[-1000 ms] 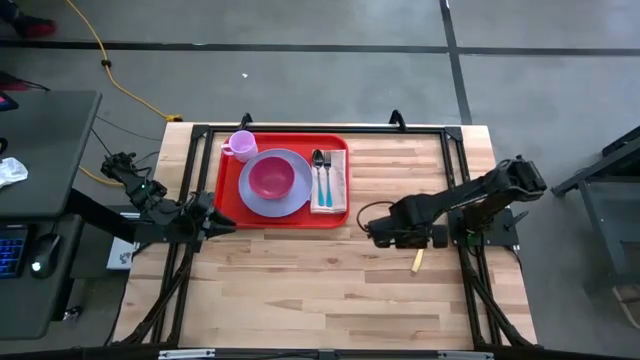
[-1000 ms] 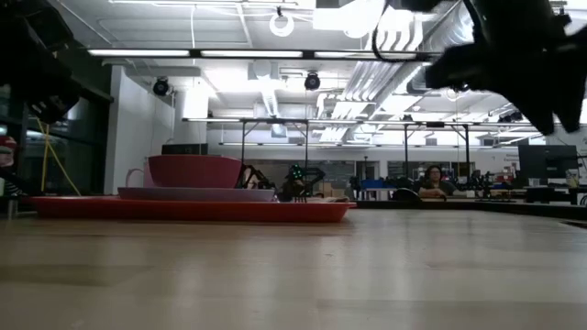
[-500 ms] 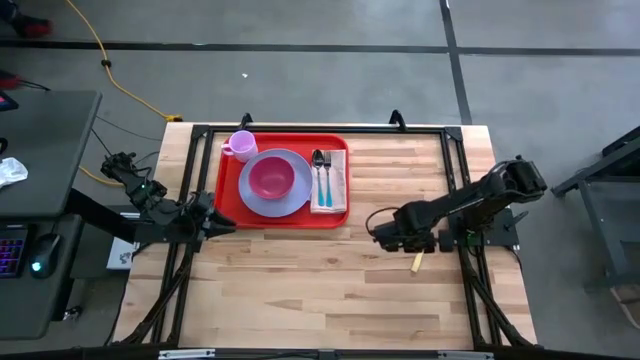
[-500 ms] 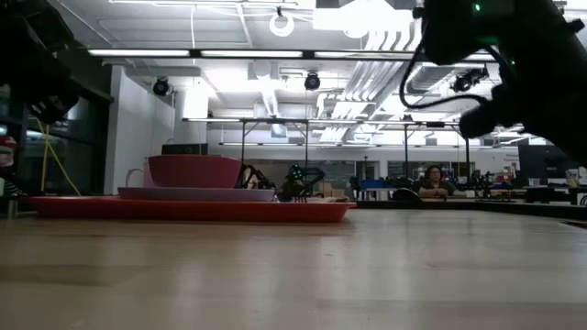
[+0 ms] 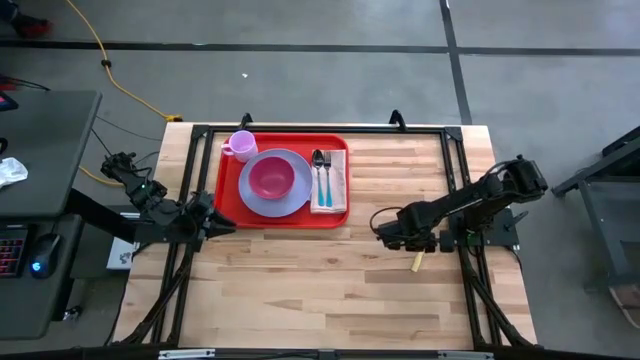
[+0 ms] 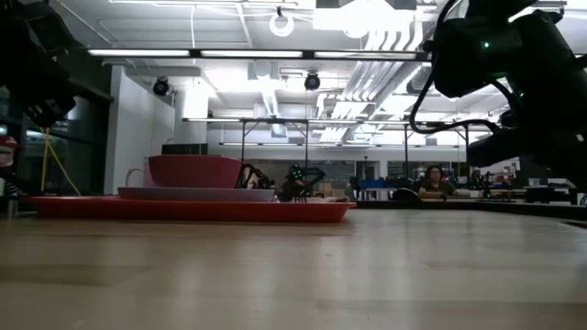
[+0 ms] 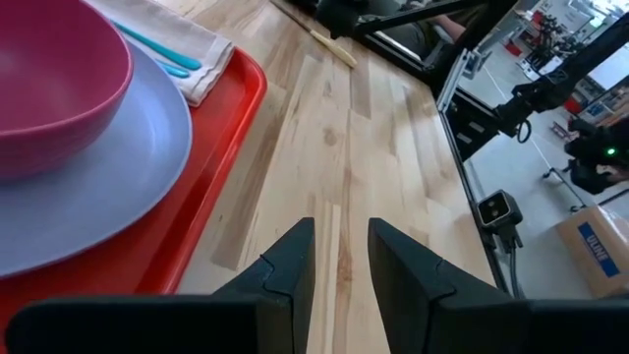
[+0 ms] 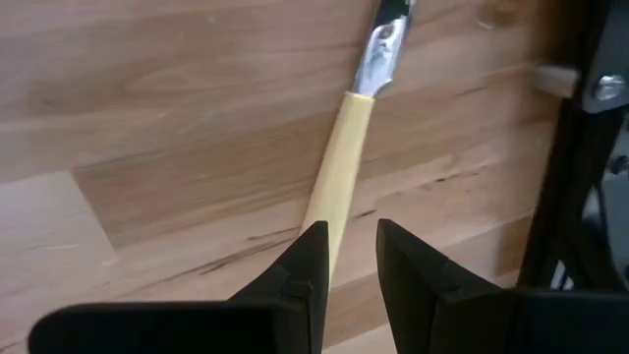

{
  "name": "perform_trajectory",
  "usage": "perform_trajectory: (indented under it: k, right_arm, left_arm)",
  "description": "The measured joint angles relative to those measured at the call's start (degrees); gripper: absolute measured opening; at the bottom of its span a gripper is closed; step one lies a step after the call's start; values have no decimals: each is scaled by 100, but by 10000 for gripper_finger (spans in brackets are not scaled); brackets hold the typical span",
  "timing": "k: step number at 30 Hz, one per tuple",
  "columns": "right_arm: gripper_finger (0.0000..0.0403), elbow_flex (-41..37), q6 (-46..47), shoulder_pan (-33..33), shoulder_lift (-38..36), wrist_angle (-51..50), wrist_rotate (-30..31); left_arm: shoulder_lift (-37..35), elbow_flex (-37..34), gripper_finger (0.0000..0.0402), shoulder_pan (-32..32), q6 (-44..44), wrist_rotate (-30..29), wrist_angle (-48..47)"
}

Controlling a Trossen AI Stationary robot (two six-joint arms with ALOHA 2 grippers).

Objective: Set up tray
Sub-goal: Put the yellow knife on the brown napkin beside the blue fork on the red tray

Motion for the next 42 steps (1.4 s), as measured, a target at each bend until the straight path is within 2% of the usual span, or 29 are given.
perform_trajectory:
  k: [17,32,42]
  right_arm:
    - [67,-909,179,-159,-356,1224,-17]
    - [66,-1212,151,-231,-362,1529,-191]
    - [32,-1136,155,-227,-337,1479,-103]
  left_arm:
    - [0,0,129,-1,-173,-4,1]
    - [1,0,129,1,-225,-26,1]
    - [2,0,129,-1,-225,-50,-5]
